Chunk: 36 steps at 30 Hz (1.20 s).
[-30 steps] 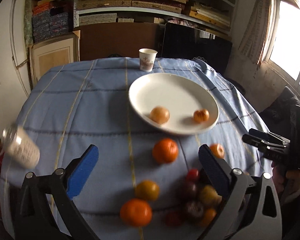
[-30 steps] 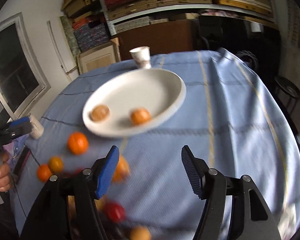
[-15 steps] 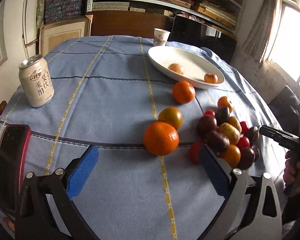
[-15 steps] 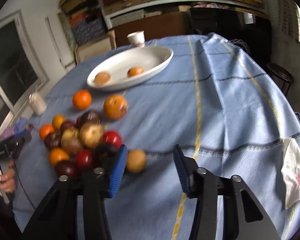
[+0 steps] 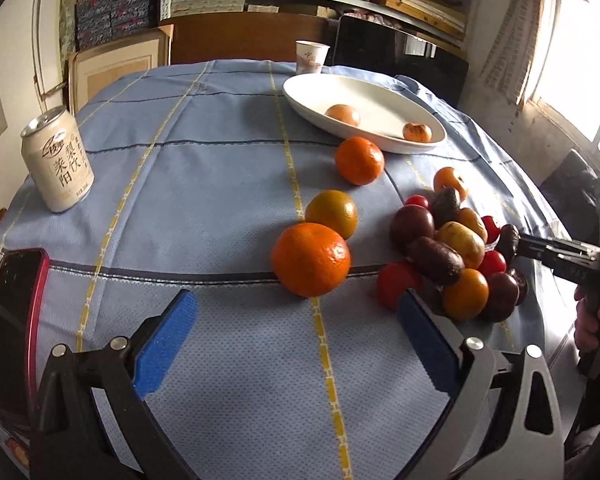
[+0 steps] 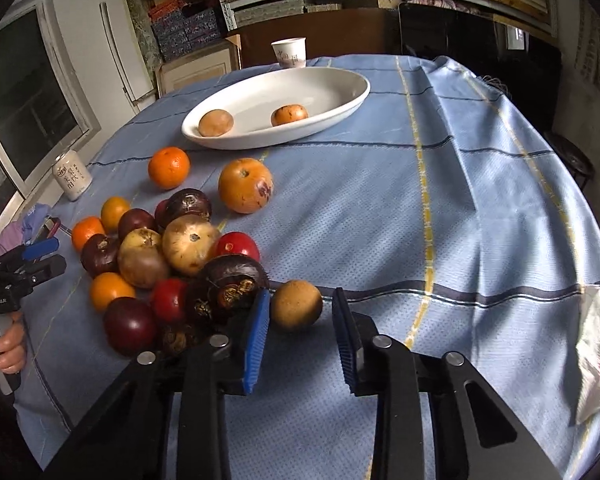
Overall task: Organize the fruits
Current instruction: 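Grasp a round brown fruit with the right tool while the left tool grasps an orange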
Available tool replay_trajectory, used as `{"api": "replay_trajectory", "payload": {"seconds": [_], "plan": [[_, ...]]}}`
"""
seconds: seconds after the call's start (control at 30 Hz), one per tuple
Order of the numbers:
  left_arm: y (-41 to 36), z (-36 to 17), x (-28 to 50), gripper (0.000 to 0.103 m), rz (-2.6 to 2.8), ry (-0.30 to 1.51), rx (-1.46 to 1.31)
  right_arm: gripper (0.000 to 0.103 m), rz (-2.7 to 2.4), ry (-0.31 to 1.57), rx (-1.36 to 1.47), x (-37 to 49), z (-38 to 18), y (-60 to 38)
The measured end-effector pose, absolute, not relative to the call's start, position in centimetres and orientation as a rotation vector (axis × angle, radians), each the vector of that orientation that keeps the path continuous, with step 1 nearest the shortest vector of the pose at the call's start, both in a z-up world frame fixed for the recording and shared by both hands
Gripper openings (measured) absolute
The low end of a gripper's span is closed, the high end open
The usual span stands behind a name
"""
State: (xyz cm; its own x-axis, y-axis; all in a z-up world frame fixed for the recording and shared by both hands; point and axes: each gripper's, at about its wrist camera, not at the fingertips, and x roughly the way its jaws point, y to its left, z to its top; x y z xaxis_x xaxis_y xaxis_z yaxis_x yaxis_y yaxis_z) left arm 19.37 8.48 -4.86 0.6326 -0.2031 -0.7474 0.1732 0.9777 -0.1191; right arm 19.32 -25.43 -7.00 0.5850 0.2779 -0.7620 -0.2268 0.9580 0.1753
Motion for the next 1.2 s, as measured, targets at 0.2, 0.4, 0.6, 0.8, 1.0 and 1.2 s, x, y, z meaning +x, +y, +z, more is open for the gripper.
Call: {"api": "replay_trajectory", "payload": {"seconds": [0.2, 0.4, 0.6, 0.8, 1.0, 1.2], "plan": [[8.9, -5.1, 20.1, 0.098, -0.194, 0.874, -0.065, 0.029, 0.350, 0.920, 0.119, 19.8, -7.6, -25.6], [8.1, -4.9, 21.6, 0.098, -0.187, 0.868, -0.048, 0.028, 0.421, 0.855, 0.364, 20.4, -7.6, -28.6], [7.3, -5.8, 23.2, 0.068, -0.196, 0.916, -0.039, 0.029, 0.423, 0.833, 0.438, 20.4, -7.8, -29.5], [7.3, -6.1, 23.6, 0.068, -0.192, 0.925, -0.052, 0.028, 0.427, 0.839, 0.442, 20.5, -8.0, -29.5], [6.8, -6.3, 23.8, 0.063, -0.199, 0.935, -0.044, 0.029, 0.425, 0.845, 0.443, 20.3, -8.1, -29.6], [6.8, -6.5, 24.0, 0.053, -0.205, 0.945, -0.056, 0.029, 0.425, 0.846, 0.445, 20.4, -8.1, -29.6]]}}
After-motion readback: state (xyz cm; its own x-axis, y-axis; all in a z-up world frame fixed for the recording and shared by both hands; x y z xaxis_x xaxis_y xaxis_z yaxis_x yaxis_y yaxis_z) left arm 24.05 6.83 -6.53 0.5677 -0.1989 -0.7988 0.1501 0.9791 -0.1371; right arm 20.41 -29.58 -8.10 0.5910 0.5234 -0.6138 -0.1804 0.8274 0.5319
